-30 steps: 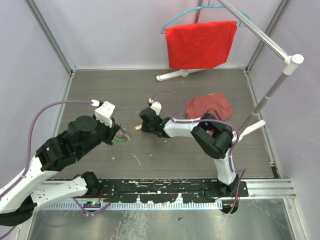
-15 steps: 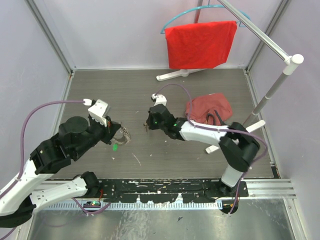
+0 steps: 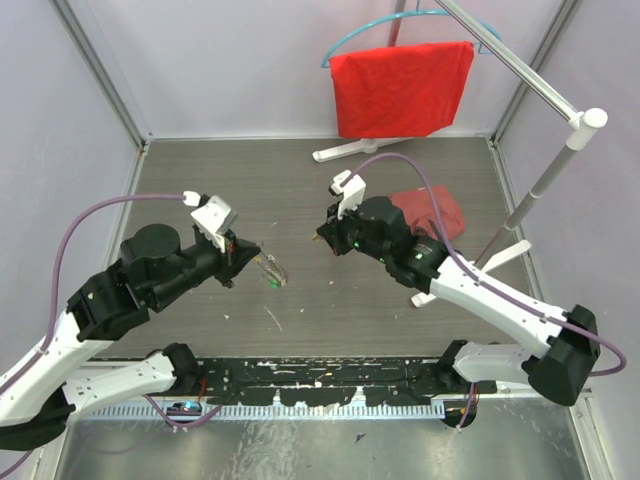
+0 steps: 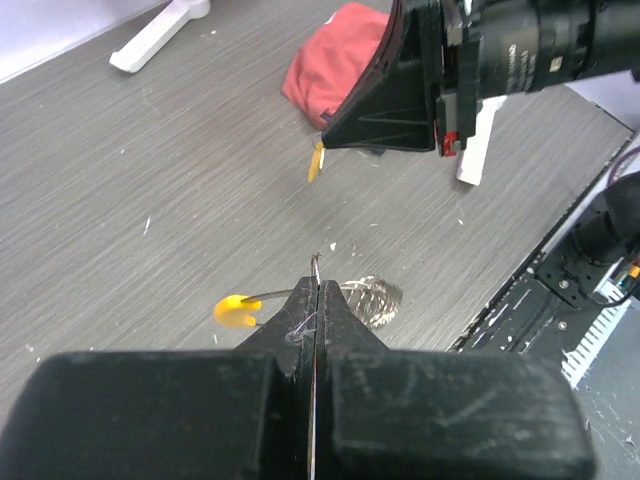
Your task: Put the keys on the keyring
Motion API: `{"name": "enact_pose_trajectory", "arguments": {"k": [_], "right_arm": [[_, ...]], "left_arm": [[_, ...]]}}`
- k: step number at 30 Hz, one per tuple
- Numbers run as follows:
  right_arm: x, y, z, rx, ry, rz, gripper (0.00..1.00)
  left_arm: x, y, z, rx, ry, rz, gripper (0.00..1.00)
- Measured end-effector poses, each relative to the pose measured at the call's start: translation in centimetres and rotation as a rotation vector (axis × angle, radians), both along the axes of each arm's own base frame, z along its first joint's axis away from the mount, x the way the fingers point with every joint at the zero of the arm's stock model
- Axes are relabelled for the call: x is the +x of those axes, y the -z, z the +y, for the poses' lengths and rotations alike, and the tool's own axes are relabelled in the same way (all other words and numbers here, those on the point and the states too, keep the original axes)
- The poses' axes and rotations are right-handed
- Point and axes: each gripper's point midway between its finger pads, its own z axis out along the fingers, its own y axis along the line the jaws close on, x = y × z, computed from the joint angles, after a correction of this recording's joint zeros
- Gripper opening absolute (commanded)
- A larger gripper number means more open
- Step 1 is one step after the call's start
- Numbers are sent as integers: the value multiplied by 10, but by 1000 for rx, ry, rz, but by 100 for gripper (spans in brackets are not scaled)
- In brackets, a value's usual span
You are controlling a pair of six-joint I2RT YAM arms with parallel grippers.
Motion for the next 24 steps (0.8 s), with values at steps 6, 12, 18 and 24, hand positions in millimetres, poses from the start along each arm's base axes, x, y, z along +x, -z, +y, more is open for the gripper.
{"name": "enact_pose_trajectory", "arguments": {"k": [6, 12, 18, 24], "right_arm": [[-27, -62, -15, -34, -119, -79, 1], [-70, -112, -37, -10, -265, -202, 1], [-106, -158, -39, 61, -423, -296, 1], [-128, -175, -29, 111, -565, -313, 1]], "left_arm": [[0, -16, -19, -5, 96, -61, 0], [-5, -33, -38, 5, 231, -175, 0], [-12, -57, -46, 6, 344, -352, 0], [-19, -76, -52, 11, 423, -502, 0]]}}
